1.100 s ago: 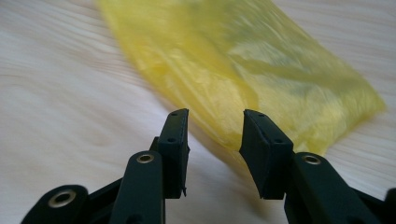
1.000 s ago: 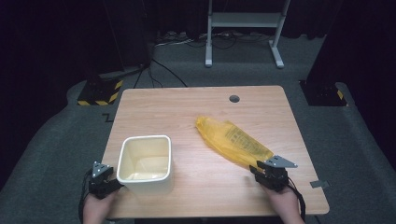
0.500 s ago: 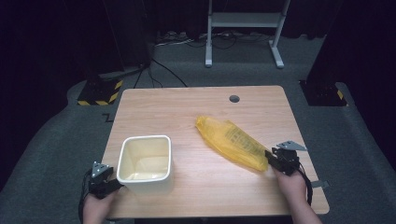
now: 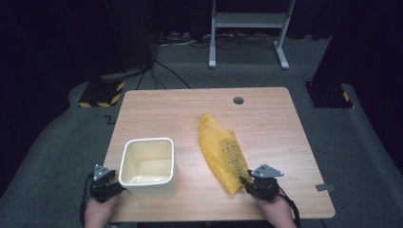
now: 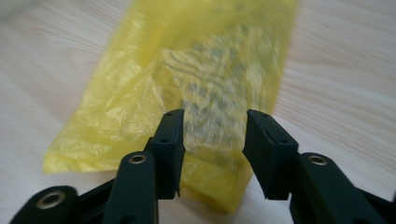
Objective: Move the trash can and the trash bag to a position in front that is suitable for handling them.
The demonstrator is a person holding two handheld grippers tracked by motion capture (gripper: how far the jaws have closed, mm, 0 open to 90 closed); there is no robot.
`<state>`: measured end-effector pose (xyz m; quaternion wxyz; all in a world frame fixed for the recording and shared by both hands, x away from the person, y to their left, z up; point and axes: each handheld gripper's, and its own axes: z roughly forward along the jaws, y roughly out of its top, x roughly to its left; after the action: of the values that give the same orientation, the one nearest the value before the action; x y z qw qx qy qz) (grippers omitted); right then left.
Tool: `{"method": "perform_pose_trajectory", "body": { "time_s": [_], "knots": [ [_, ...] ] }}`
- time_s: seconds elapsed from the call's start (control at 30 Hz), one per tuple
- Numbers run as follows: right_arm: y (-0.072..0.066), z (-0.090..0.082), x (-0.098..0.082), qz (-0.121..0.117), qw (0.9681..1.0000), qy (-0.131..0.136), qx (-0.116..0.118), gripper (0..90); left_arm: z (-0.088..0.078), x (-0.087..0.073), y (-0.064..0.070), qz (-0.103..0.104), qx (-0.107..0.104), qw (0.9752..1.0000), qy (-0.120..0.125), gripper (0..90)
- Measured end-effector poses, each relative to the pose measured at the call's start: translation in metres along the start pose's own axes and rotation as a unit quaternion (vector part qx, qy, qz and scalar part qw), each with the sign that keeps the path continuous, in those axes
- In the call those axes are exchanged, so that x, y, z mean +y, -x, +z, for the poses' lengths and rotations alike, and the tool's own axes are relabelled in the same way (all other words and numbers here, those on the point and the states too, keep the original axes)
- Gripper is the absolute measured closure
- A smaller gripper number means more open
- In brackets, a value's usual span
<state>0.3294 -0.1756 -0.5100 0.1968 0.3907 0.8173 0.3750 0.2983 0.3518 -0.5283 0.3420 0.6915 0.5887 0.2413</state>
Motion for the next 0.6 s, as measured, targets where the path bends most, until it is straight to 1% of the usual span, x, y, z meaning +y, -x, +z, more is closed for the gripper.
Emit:
{"method": "perform_pose_trajectory", "body": {
  "time_s": [0.03, 0.07, 0.1, 0.13, 0.17, 0.2, 0.23, 0.27, 0.3, 0.33, 0.37, 0.4, 0.43, 0.47, 0.5, 0.57, 0.6],
  "knots": [
    [-0.008, -0.002, 0.004, -0.009, 0.9999, 0.007, 0.009, 55.4, 0.0, 0.0, 0.0, 0.0, 0.0, 1.0, 0.0, 31.2],
    [-0.014, -0.005, 0.012, -0.015, 0.9994, 0.027, 0.016, 55.2, 0.0, 0.0, 0.0, -0.001, -0.001, 1.0, 0.001, 31.3],
    [-0.014, -0.005, 0.012, -0.015, 0.9994, 0.027, 0.016, 55.2, 0.0, 0.0, 0.0, -0.002, -0.001, 1.0, 0.001, 31.3],
    [-0.016, -0.005, 0.019, -0.013, 0.9991, 0.036, 0.018, 54.9, 0.0, 0.0, 0.0, -0.003, -0.002, 1.0, 0.001, 31.3],
    [-0.017, -0.002, 0.029, -0.01, 0.9989, 0.042, 0.018, 54.2, 0.0, 0.0, 0.0, -0.003, -0.002, 1.0, 0.002, 31.3],
    [-0.017, 0.002, 0.035, -0.01, 0.9989, 0.043, 0.016, 54.2, 0.0, 0.0, 0.0, -0.003, -0.003, 1.0, 0.002, 31.3],
    [-0.018, 0.011, 0.043, -0.009, 0.999, 0.041, 0.018, 53.8, 0.0, 0.0, 0.0, -0.003, -0.003, 1.0, 0.002, 31.3],
    [-0.019, 0.027, 0.054, -0.005, 0.9994, 0.028, 0.02, 53.1, 0.0, 0.0, 0.0, -0.003, -0.003, 1.0, 0.002, 31.3],
    [-0.019, 0.027, 0.054, -0.005, 0.9994, 0.028, 0.02, 53.1, 0.0, 0.0, 0.0, -0.004, -0.003, 1.0, 0.002, 31.3],
    [-0.02, 0.034, 0.057, -0.006, 0.9996, 0.02, 0.018, 53.1, 0.0, 0.0, 0.0, -0.004, -0.003, 1.0, 0.002, 31.3],
    [-0.021, 0.046, 0.061, -0.009, 0.9998, 0.007, 0.015, 53.0, 0.0, 0.0, 0.0, -0.004, -0.003, 1.0, 0.002, 31.3],
    [-0.021, 0.052, 0.063, -0.011, 0.9999, 0.001, 0.011, 52.9, 0.0, 0.0, 0.0, -0.004, -0.003, 1.0, 0.002, 31.3],
    [-0.022, 0.062, 0.064, -0.007, 0.9998, -0.013, 0.01, 52.9, 0.0, 0.0, 0.0, -0.004, -0.003, 1.0, 0.002, 31.3],
    [-0.022, 0.066, 0.063, -0.006, 0.9997, -0.022, 0.01, 52.9, 0.0, 0.0, -0.001, -0.005, -0.003, 1.0, 0.002, 31.3],
    [-0.022, 0.072, 0.061, -0.011, 0.9994, -0.032, 0.006, 52.9, 0.0, 0.0, -0.001, -0.005, -0.004, 1.0, 0.002, 31.3],
    [-0.022, 0.077, 0.057, -0.013, 0.9989, -0.046, 0.001, 53.0, 0.0, 0.0, -0.001, -0.008, -0.005, 0.9999, 0.004, 31.3],
    [-0.021, 0.076, 0.055, -0.012, 0.999, -0.042, 0.002, 53.0, 0.0, 0.0, -0.001, -0.009, -0.006, 0.9999, 0.004, 31.3]
  ]
}}
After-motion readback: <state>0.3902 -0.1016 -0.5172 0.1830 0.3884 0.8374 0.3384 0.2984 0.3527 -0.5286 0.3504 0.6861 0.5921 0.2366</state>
